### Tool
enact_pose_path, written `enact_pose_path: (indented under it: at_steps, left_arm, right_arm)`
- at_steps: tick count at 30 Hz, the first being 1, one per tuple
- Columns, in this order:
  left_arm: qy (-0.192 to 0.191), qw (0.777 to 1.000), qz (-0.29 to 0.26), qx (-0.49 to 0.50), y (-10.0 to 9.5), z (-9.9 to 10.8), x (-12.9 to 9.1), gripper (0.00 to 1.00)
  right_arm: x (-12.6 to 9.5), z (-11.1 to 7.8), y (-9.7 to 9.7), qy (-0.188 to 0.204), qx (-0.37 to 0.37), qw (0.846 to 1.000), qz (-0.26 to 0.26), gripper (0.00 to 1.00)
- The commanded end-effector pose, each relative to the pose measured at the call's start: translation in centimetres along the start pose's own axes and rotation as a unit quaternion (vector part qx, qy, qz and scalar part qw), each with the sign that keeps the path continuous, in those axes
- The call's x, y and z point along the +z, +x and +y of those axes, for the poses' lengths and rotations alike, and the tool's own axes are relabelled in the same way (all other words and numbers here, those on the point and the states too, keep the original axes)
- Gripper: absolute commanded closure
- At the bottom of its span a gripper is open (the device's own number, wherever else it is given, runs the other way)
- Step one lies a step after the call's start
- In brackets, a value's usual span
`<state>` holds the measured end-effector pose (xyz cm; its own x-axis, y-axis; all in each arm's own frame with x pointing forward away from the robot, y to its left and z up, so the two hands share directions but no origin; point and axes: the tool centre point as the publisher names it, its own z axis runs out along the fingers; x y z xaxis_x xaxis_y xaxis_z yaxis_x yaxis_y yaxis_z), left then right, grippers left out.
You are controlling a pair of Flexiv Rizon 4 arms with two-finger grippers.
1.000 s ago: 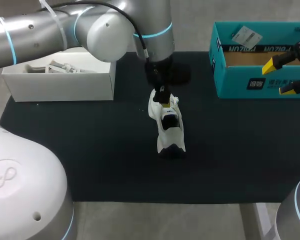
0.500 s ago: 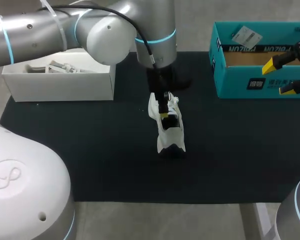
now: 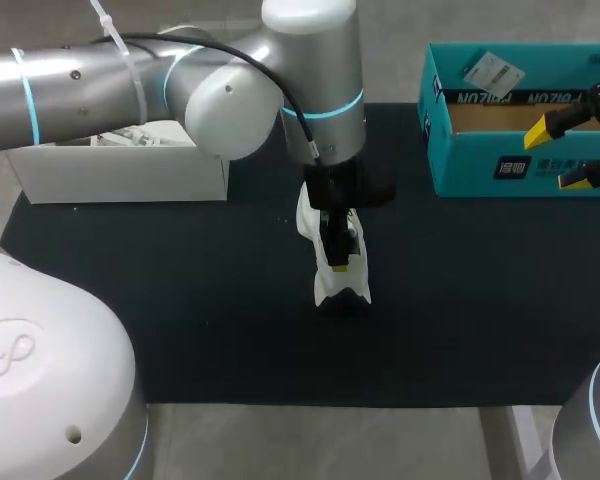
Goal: Take the shoe out of the shoebox, open the shoe tongue, remove and reinsert the insole, then place the shoe into the shoebox
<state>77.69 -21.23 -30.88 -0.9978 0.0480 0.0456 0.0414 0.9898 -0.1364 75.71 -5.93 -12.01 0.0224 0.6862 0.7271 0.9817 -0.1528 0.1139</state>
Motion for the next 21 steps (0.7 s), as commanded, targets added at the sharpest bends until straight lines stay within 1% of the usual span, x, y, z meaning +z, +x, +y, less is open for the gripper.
enact_pose_path:
  at_steps: [1, 5, 12, 17, 21]
  left_arm:
    - [0.002, 1.000, 0.004, 0.009, 0.1, -0.7, 2.2, 0.00]
    - [0.004, 1.000, 0.006, 0.010, -0.3, -1.0, 3.6, 0.00]
    - [-0.011, 1.000, 0.017, 0.006, -1.1, -1.2, 5.9, 0.00]
    - [-0.012, 1.000, 0.026, 0.003, -1.3, -1.2, 7.1, 0.00]
    - [-0.021, 0.999, 0.028, 0.003, -1.4, -1.0, 8.0, 0.00]
  right_arm:
    - [0.1, 0.1, 0.0, 0.000, 0.001, 1.000, -0.002, 0.00]
    - [0.1, 0.1, 0.0, 0.000, 0.001, 1.000, -0.002, 0.00]
    - [0.1, 0.1, 0.0, 0.000, 0.001, 1.000, -0.002, 0.00]
    - [0.1, 0.1, 0.0, 0.000, 0.001, 1.000, -0.002, 0.00]
    - [0.1, 0.1, 0.0, 0.000, 0.001, 1.000, -0.002, 0.00]
